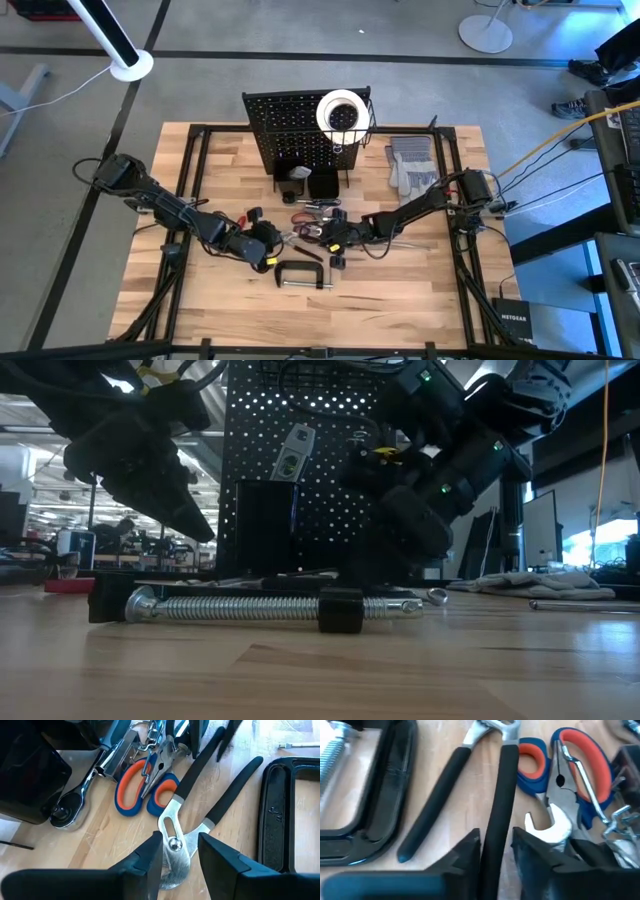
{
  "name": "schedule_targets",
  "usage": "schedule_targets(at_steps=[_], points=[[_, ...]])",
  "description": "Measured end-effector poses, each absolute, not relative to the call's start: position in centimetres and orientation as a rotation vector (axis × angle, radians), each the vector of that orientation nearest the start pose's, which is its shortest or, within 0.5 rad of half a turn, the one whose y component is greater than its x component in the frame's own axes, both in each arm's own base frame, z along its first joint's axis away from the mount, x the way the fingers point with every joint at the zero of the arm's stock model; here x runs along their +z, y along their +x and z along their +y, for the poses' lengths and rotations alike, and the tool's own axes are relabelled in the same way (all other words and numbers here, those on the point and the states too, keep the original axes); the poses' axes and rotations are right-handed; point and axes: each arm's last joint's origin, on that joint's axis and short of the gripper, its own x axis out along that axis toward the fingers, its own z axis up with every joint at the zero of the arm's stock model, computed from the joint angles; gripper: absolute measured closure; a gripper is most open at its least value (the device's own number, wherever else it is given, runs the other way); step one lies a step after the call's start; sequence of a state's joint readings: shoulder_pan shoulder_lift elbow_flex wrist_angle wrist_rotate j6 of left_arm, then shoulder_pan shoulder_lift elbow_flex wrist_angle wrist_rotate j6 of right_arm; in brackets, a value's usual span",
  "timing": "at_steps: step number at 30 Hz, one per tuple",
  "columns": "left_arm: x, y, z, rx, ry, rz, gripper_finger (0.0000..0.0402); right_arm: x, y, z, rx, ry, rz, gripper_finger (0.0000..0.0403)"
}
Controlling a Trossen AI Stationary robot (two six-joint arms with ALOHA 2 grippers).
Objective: Hang tools onto peg board
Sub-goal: Put the joint pliers into the left bin on the pegboard
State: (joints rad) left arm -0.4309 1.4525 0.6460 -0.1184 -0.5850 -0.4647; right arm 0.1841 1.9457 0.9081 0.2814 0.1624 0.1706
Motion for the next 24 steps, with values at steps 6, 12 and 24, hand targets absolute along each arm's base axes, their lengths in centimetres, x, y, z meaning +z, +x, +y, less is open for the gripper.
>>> schedule_targets(at_steps=[6,12,24], points=[[15.7,24.0,-9.3,0.328,-0.025,0.74,0.0288,10.2,35.8,6.0,-0.061,-0.002,0.737,0.0362],[16.6,23.8,-9.4,0.285,-0.154,0.733,0.0288,10.7,35.6,6.0,-0.061,0.003,0.735,0.0362],[19.8,21.9,-9.9,0.247,-0.266,0.619,0.0288,16.5,34.8,5.8,-0.069,-0.002,0.597,0.0362]])
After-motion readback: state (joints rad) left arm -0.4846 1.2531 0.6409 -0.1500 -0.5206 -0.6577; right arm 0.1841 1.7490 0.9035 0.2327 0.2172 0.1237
